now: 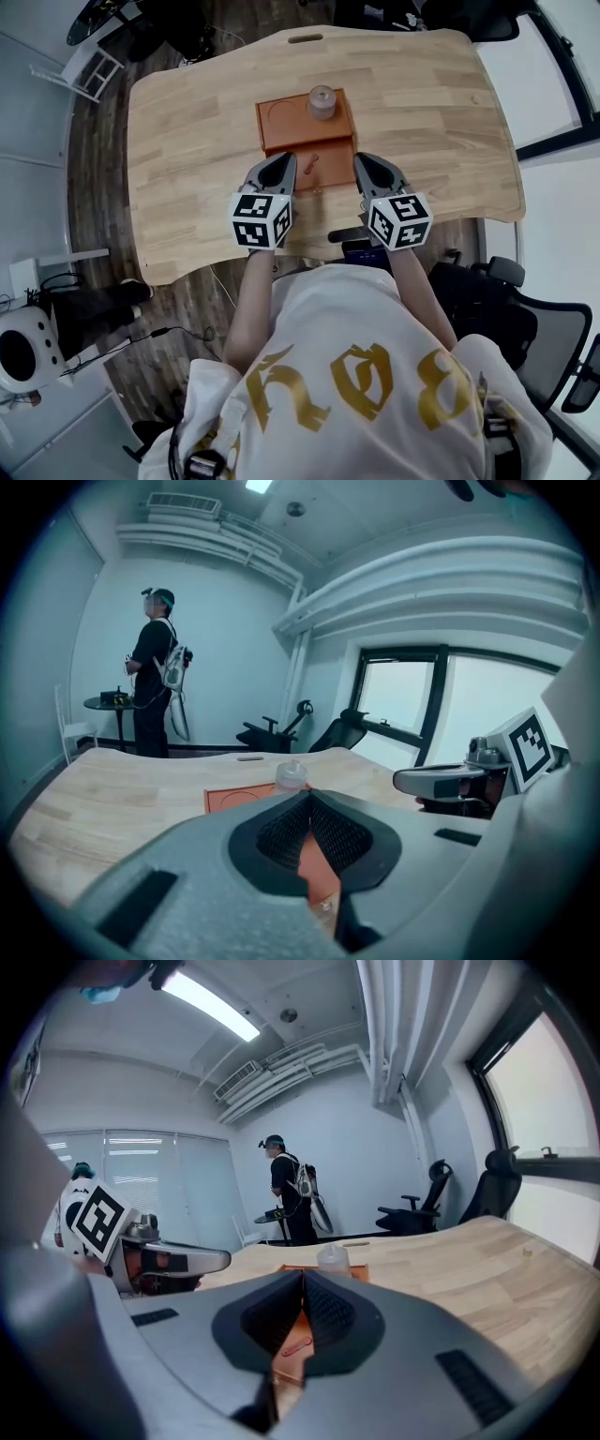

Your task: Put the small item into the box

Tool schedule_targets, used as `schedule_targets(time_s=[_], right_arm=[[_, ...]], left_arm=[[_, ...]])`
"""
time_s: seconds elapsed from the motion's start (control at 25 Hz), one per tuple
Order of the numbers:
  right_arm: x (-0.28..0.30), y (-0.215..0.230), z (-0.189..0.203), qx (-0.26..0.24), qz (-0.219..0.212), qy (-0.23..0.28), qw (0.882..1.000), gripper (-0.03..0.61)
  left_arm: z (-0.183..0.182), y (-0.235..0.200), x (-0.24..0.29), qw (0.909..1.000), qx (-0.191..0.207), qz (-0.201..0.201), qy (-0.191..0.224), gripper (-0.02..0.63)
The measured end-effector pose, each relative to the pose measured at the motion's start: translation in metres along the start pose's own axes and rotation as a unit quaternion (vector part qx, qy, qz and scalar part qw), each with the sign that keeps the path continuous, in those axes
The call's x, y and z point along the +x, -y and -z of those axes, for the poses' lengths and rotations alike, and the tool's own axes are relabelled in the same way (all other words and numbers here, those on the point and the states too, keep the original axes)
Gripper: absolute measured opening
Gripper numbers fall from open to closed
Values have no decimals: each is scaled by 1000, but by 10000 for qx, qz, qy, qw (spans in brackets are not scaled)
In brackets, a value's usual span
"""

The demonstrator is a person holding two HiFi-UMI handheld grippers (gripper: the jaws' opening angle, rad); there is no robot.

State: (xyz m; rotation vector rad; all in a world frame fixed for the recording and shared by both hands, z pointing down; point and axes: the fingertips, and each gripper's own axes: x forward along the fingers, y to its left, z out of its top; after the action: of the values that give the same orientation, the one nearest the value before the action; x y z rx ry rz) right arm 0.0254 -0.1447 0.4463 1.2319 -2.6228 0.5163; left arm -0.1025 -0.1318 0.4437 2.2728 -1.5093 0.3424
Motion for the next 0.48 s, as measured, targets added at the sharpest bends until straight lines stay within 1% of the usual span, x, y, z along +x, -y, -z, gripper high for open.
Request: schedule_targets(time_s=[0.2, 0.48], right_arm=[[-4, -16, -16, -218, -69, 205, 9995, 12], [1, -24, -23, -298, -136, 226, 9992, 12]], left_arm=[[-9, -3, -15, 9997, 91, -107, 223, 11], [-21, -6, -17, 9990, 158, -131, 393, 11]])
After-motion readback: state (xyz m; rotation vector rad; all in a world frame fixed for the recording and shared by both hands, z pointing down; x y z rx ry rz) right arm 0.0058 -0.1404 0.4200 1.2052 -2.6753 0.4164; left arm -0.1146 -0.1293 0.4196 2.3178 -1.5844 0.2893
